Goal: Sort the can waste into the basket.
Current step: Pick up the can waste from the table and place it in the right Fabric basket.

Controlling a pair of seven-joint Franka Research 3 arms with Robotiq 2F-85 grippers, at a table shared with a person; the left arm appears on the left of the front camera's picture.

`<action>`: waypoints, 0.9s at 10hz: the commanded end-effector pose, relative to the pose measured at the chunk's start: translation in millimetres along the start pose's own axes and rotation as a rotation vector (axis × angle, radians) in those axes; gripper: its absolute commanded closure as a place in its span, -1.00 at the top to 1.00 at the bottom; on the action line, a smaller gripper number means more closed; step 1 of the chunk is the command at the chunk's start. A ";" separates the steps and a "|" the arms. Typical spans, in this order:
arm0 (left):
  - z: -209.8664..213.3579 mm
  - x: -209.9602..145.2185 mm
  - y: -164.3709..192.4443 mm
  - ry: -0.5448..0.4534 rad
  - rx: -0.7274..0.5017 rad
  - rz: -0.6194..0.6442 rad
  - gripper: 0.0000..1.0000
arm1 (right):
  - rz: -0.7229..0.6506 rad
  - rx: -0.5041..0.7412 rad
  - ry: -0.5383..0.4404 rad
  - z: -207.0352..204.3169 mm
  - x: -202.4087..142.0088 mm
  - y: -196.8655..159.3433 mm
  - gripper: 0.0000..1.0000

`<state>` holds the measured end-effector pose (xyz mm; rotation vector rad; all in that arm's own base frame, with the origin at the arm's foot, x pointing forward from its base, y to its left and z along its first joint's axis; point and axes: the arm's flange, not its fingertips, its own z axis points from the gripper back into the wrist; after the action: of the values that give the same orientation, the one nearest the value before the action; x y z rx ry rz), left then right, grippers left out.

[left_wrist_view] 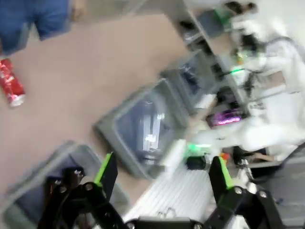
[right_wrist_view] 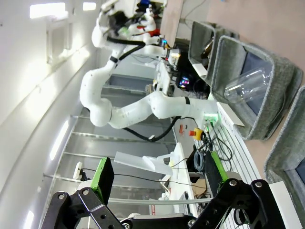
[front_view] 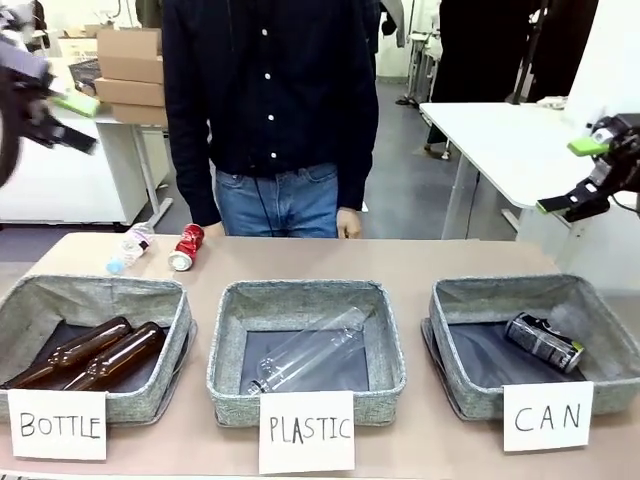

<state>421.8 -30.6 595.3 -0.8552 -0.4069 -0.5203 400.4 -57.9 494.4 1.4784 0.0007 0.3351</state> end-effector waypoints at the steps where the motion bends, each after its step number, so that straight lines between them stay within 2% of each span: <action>1: -25.3 17.2 50.5 0.109 0.218 0.077 1.00 | 0.016 -0.001 0.010 3.2 -1.1 1.8 1.00; 2: -46.5 18.1 79.2 0.152 0.362 0.098 1.00 | 0.016 -0.001 0.010 3.2 -1.1 1.8 1.00; 3: -61.7 15.9 99.2 0.201 0.395 0.101 1.00 | 0.016 -0.001 0.010 3.2 -1.1 1.8 1.00; 4: -80.7 14.4 115.9 0.210 0.402 0.085 1.00 | 0.016 -0.001 0.010 3.2 -1.1 1.8 1.00; 5: -92.9 11.7 120.7 0.229 0.168 0.237 1.00 | 0.016 -0.001 0.010 3.2 -1.1 1.8 1.00; 6: -76.1 13.6 116.4 0.184 0.401 0.048 1.00 | 0.016 -0.001 0.010 3.2 -1.1 1.8 1.00; 7: -76.1 13.6 116.4 0.184 0.401 0.048 1.00 | 0.016 -0.001 0.010 3.2 -1.1 1.8 1.00; 8: -97.7 4.7 133.7 0.231 0.339 0.112 1.00 | 0.016 -0.001 0.010 3.2 -1.1 1.8 1.00; 9: -97.8 4.6 134.4 0.063 0.487 0.282 1.00 | 0.016 -0.001 0.010 3.2 -1.1 1.8 1.00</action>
<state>517.9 -31.8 467.1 -0.4536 -0.2778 -0.3479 400.4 -58.8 494.3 1.4782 -0.0007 0.3334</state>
